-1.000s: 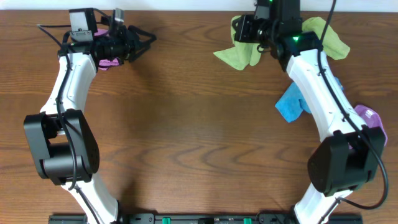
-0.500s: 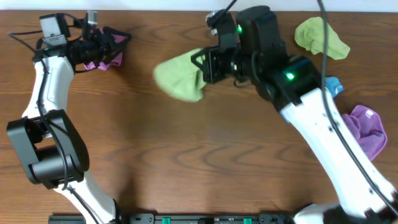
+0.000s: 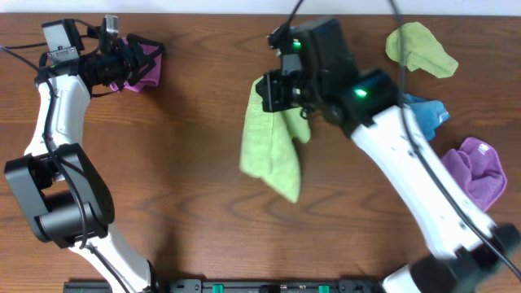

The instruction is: Fold the cloth

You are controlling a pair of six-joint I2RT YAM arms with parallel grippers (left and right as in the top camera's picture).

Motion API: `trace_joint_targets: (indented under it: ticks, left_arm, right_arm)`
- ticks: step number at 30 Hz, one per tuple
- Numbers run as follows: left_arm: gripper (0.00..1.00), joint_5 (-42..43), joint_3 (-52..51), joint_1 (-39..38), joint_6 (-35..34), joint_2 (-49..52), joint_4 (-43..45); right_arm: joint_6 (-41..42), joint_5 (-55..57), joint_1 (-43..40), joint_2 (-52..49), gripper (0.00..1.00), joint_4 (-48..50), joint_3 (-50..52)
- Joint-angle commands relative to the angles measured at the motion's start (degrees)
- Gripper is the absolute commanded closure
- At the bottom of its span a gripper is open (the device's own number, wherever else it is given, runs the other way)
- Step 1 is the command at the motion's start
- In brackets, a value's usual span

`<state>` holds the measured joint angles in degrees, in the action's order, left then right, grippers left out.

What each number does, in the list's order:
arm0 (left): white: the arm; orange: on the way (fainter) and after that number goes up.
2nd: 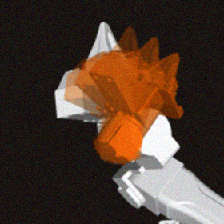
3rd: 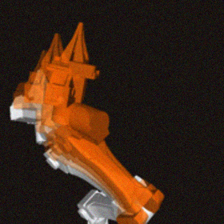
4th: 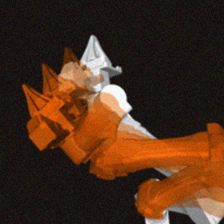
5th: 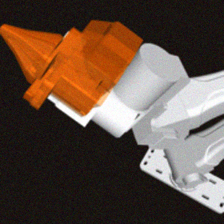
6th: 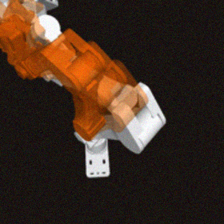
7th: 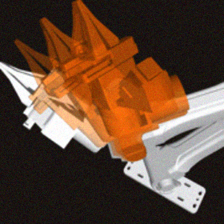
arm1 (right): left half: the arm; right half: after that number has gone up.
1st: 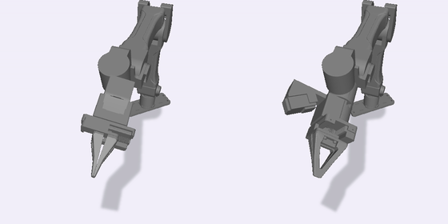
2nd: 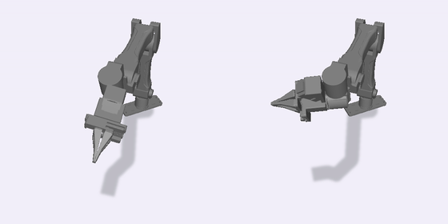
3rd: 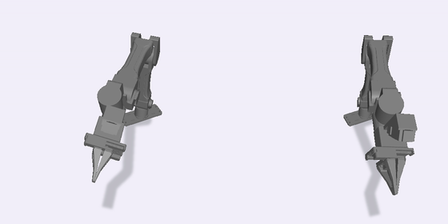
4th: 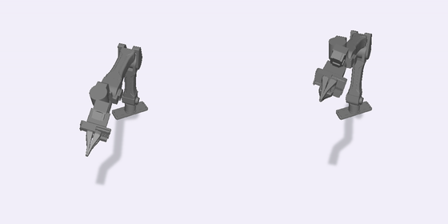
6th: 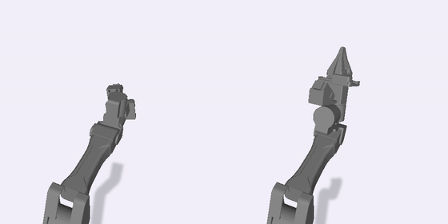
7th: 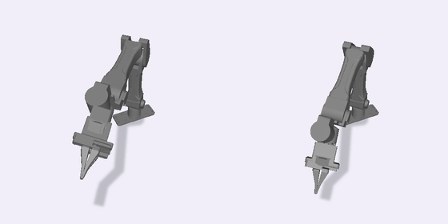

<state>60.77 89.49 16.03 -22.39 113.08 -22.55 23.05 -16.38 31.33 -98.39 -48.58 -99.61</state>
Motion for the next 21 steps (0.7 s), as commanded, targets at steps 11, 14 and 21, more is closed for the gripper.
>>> trace_joint_targets:
  ticks: [11,14,21]
  left_arm:
    - [0.05,2.12,-0.31,0.07,1.27,0.07,-6.19]
    - [0.05,1.6,-0.5,0.09,3.52,0.07,-11.17]
    - [0.05,1.88,-4.02,-0.15,5.73,0.07,-16.22]
  right_arm:
    - [0.48,5.68,-0.83,-11.02,0.99,6.49,-0.46]
    - [0.5,8.68,-1.16,-11.02,0.99,6.34,-0.46]
    - [3.69,22.71,-1.7,-11.02,0.99,7.21,-0.46]
